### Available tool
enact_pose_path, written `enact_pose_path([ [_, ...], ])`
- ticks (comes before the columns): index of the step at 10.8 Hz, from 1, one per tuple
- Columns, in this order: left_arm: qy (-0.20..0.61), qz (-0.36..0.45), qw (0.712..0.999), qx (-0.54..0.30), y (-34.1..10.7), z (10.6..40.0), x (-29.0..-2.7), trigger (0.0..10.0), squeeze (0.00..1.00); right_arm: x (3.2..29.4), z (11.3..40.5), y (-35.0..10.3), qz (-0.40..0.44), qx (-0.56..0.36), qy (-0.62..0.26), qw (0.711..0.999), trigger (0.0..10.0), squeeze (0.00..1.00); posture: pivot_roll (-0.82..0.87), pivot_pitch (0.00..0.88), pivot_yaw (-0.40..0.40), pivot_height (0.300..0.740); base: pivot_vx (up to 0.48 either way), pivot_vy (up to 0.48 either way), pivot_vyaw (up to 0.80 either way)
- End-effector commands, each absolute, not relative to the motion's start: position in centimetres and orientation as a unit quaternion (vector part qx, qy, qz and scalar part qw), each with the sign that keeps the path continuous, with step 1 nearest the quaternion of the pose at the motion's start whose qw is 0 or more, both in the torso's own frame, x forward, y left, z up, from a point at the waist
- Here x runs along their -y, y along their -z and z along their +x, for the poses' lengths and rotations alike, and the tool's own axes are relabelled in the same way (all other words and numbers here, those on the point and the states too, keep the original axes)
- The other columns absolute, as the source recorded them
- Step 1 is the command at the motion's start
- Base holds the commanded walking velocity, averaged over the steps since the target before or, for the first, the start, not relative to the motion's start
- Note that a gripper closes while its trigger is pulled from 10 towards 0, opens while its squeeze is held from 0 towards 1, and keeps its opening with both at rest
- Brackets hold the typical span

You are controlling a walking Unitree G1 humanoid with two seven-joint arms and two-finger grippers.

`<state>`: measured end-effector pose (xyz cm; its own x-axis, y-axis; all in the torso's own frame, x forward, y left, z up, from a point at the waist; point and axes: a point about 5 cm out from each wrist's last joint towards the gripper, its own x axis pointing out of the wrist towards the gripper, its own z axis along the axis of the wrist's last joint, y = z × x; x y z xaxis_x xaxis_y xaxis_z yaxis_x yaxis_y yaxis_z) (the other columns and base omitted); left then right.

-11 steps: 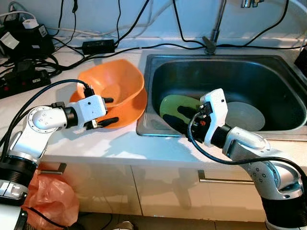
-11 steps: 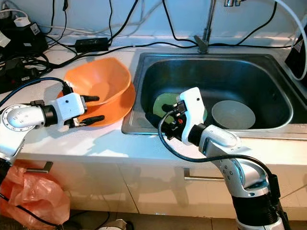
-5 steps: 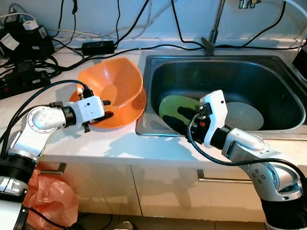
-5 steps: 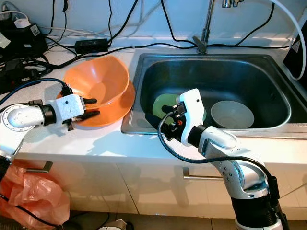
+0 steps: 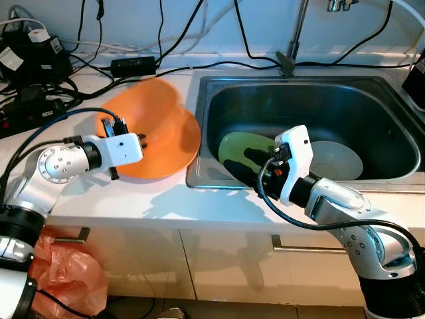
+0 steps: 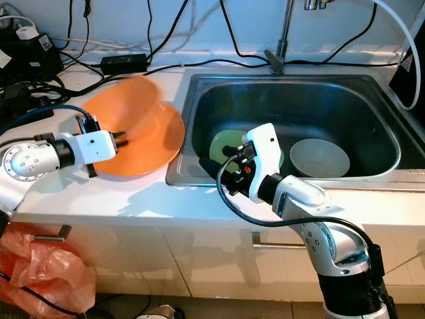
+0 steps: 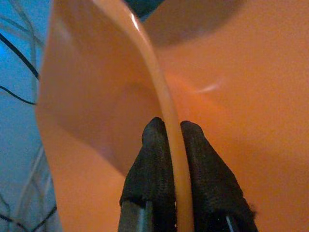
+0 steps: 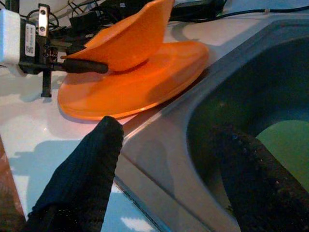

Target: Kitchen organization

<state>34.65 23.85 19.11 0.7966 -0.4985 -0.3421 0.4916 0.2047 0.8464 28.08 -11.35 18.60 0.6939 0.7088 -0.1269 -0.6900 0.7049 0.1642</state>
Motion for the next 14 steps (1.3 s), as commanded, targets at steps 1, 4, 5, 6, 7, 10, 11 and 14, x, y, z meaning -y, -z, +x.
enact_pose_path([
  [1,0.310,0.564,0.765,0.013,-19.6,34.8,-24.1,0.0,0.00,11.4,28.1,-18.7,0.047,-0.090,-0.375,0.921,10.0,0.00,0.11,0.064,0.068,0.740,0.000,0.000,0.00],
  [4,0.292,0.593,0.748,0.060,-20.2,34.9,-23.7,0.0,0.00,11.5,28.1,-18.6,0.056,-0.091,-0.374,0.921,10.0,0.00,0.11,0.063,0.064,0.740,0.000,0.000,0.00],
  [5,0.286,0.600,0.742,0.090,-20.6,34.9,-23.2,0.0,0.00,11.5,28.2,-18.6,0.066,-0.091,-0.372,0.922,10.0,0.00,0.11,0.062,0.063,0.740,0.000,0.000,0.00],
  [6,0.278,0.606,0.732,0.135,-21.2,34.8,-22.2,0.0,0.00,11.6,28.5,-18.7,0.085,-0.088,-0.365,0.923,10.0,0.00,0.11,0.061,0.061,0.740,0.000,0.000,0.00],
  [7,0.279,0.611,0.714,0.199,-21.6,34.3,-20.5,0.0,0.00,11.8,29.3,-19.2,0.133,-0.079,-0.341,0.927,10.0,0.00,0.11,0.060,0.059,0.740,0.000,0.000,0.00],
  [10,0.295,0.598,0.697,0.263,-21.5,33.7,-17.9,0.0,0.00,12.6,30.9,-21.2,0.232,-0.043,-0.311,0.921,10.0,0.00,0.12,0.053,0.056,0.740,0.000,0.000,0.00],
  [11,0.310,0.590,0.694,0.270,-20.7,33.7,-16.7,0.0,0.00,13.0,31.1,-23.5,0.289,0.014,-0.317,0.903,10.0,0.00,0.11,0.047,0.054,0.740,0.000,0.000,0.00],
  [14,0.316,0.586,0.693,0.276,-20.1,33.8,-15.8,0.0,0.00,13.4,30.8,-25.1,0.333,0.065,-0.318,0.885,10.0,0.58,0.10,0.044,0.056,0.740,0.000,0.000,0.00],
])
